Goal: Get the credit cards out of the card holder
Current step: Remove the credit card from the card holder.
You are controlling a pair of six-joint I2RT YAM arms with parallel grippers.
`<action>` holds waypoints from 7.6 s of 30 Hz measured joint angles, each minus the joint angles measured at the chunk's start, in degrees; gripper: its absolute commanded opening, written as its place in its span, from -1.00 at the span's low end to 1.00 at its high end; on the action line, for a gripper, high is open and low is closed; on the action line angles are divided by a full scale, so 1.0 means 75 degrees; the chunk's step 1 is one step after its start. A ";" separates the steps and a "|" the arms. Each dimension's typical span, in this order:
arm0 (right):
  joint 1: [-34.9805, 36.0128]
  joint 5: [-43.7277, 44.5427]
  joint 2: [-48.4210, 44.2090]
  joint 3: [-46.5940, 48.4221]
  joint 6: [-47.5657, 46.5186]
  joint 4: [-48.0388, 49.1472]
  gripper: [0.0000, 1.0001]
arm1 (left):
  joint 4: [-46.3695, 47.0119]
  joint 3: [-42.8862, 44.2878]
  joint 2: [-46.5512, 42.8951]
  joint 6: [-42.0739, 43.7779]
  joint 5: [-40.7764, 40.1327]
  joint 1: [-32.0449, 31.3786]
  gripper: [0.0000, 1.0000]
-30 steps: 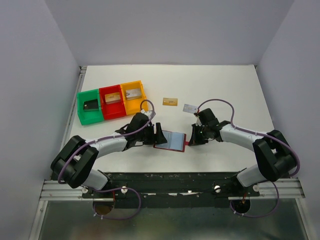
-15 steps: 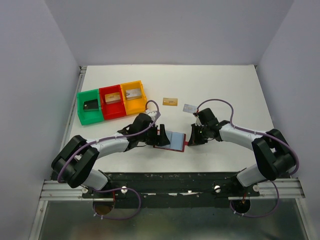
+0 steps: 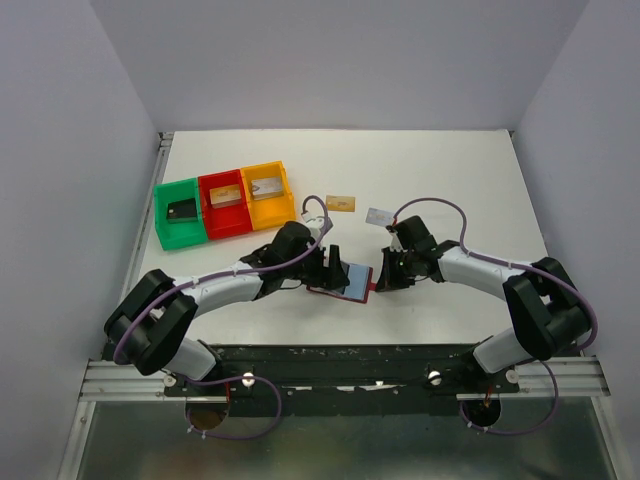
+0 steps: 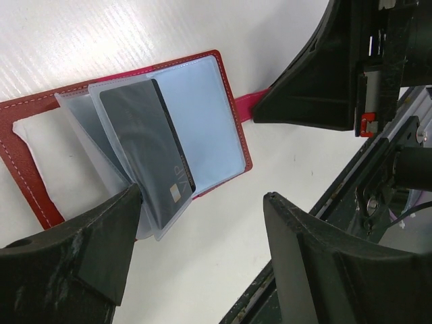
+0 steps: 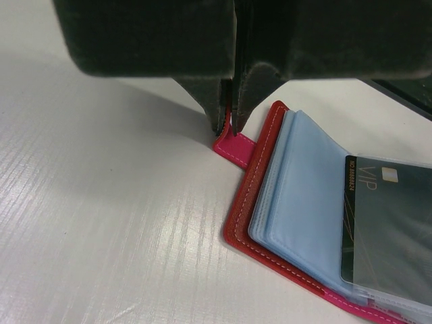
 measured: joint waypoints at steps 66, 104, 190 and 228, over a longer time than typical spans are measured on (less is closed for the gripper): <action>0.0000 -0.3075 0.1282 0.0032 0.1349 0.3608 -0.16 | -0.0169 -0.0131 0.0644 -0.0796 -0.1804 0.0160 -1.00; 0.0000 -0.2978 0.1763 0.0166 0.1341 0.3518 -0.19 | -0.0318 -0.0102 0.0446 -0.0901 -0.1848 0.0160 -1.00; 0.0058 -0.2352 0.1915 0.0801 0.1297 0.2343 -0.12 | -0.0294 0.0245 0.1084 -0.1198 -0.1955 0.0160 -1.00; -0.0009 -0.3293 0.1923 -0.0239 0.2326 0.4951 -0.15 | -0.0309 0.0248 0.1090 -0.1233 -0.1961 0.0160 -1.00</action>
